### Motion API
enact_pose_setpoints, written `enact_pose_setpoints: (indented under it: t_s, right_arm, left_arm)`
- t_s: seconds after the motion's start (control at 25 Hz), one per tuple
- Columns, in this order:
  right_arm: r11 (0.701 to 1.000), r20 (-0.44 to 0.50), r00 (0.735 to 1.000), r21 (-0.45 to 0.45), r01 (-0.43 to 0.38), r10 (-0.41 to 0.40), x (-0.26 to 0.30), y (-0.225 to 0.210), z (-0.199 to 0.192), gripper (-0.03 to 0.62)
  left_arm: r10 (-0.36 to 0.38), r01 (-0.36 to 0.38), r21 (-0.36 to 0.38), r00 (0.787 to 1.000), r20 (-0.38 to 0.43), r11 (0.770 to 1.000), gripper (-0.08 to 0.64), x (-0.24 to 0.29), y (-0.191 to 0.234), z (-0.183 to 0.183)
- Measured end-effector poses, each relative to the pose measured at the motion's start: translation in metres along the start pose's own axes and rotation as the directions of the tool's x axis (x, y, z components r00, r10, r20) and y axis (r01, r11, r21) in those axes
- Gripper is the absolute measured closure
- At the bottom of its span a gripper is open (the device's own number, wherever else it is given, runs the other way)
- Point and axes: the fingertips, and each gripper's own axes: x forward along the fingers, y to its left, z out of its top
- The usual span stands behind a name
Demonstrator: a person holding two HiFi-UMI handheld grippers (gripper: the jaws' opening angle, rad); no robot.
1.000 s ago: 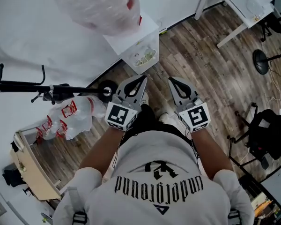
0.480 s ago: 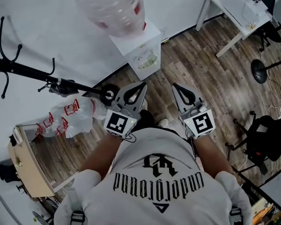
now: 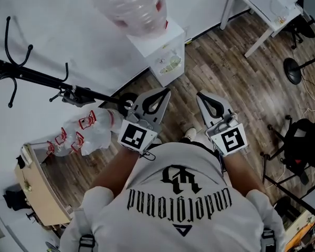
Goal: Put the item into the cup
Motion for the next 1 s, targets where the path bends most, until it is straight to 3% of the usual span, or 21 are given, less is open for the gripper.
enact_pose_setpoints:
  t_s: [0.24,0.56,1.0]
  right_arm:
    - [0.999,-0.004,0.999,-0.003,0.051,-0.051,-0.001,0.046,0.012,0.588]
    - [0.990,0.029,0.990,-0.028,0.139,-0.138,0.007,0.114,0.027,0.588]
    - [0.984,0.021,0.985,-0.048,0.173,-0.172,0.018,0.214,0.034,0.588]
  left_arm:
    - [-0.064,0.064,0.000,0.998,0.018,0.998,0.552,-0.046,0.002,0.010]
    - [-0.092,0.092,0.000,0.996,0.016,0.996,0.552,-0.136,0.025,0.004]
    - [-0.113,0.114,-0.004,0.993,0.037,0.994,0.552,-0.234,0.057,-0.006]
